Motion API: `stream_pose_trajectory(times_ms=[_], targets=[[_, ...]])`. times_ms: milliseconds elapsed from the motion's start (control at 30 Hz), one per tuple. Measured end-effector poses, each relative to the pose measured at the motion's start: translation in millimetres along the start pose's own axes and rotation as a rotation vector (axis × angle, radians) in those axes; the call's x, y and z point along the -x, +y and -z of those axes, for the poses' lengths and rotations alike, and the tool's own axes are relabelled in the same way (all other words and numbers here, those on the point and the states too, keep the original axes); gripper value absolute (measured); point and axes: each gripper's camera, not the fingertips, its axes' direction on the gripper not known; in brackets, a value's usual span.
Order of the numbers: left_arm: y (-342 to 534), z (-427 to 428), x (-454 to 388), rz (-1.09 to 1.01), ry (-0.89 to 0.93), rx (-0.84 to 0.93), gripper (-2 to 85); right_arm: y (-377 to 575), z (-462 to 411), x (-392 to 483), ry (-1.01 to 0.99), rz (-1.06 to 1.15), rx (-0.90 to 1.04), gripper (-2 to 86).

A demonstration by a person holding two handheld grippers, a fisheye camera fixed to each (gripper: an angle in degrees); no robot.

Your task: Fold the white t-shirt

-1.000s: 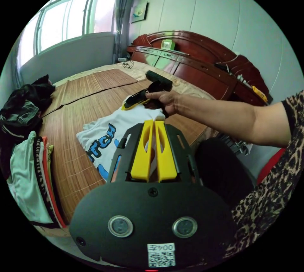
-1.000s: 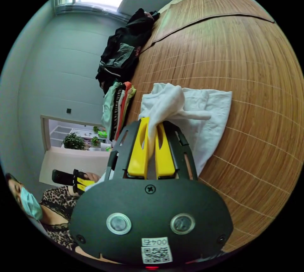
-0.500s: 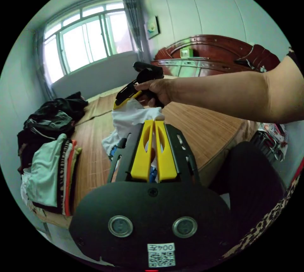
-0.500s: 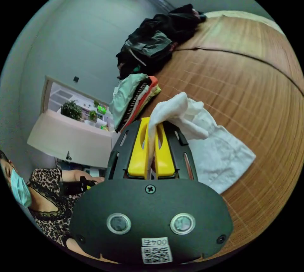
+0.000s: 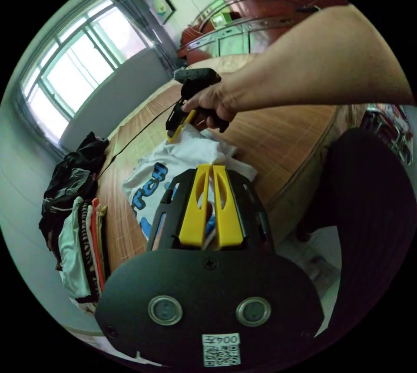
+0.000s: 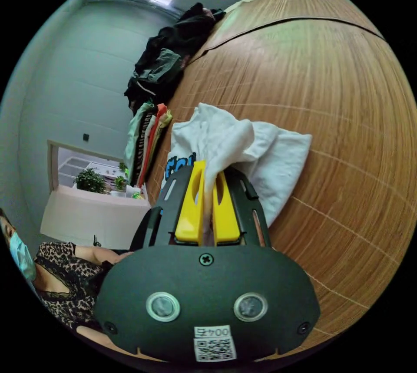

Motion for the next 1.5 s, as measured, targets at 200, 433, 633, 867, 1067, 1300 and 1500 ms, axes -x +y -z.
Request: stream_pose_trajectory(times_ms=[200,433,633,867,1067,1300,1500], targets=[[-5.2,-10.8,-32.2,-0.128,0.016,0.069,10.6,5.4,-9.5,17.2,0.022,0.052,0.017,3.3],[14.6,45.6,30.7,0.104,0.218,-0.14,10.1,44.3,14.7,49.1,0.257,0.073,-0.034,3.7],[96.3,6.0,140.6,0.503,0.274,-0.068,3.4,179.0,48.6,169.1,0.542,0.335,-0.38,-0.1],[187.8,-44.2,171.2,0.668,0.253,0.074,1.2,272.1,-50.1,188.9,0.711,0.181,-0.28,-0.1],[193.9,2.3,180.6,0.692,0.246,-0.049,3.7,321.7,-26.2,174.8,0.504,0.009,-0.356,4.4],[164.4,29.2,98.8,0.19,0.128,-0.02,9.8,352.5,-6.4,92.3,0.101,-0.318,-0.411,19.9],[148.7,19.5,48.8,-0.027,-0.047,0.033,7.2,330.0,-10.1,84.1,0.127,-0.356,-0.345,17.0]])
